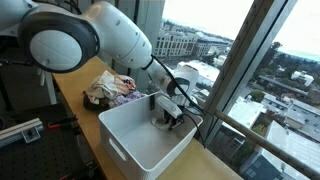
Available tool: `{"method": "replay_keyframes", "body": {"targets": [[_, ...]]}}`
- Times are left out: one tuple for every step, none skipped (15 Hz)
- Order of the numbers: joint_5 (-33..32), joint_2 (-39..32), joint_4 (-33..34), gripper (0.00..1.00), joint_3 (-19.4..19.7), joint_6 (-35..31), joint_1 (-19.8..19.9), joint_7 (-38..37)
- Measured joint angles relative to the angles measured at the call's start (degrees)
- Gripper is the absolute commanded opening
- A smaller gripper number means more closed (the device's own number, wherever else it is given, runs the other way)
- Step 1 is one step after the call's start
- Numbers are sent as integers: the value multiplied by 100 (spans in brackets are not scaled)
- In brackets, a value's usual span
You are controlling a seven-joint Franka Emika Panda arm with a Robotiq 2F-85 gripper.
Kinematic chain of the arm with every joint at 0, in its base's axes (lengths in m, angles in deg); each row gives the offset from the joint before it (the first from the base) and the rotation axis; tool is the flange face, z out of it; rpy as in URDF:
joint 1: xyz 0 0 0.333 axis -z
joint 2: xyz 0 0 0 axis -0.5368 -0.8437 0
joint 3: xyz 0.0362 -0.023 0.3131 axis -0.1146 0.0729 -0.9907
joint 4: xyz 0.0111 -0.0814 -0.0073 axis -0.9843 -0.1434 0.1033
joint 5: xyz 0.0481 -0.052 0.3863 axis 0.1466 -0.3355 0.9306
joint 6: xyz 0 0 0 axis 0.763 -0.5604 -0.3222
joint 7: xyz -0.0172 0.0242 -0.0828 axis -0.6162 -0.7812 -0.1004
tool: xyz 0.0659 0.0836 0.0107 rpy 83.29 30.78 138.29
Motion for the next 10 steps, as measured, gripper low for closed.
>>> {"method": "replay_keyframes", "body": {"targets": [[0,-13,39,1,2,54,1,-4],[2,-12,75,0,2,135,4,-9],[11,2,97,0,2,207,10,-11],[13,37,98,0,2,251,17,-18],[13,95,88,1,2,300,24,-27],[13,199,41,1,2,324,27,-38],[13,345,-34,1,1,327,26,-52],[13,531,-137,1,-1,327,19,-76],[12,764,-267,1,-4,327,4,-104],[12,1019,-410,1,-4,326,-24,-140]]}}
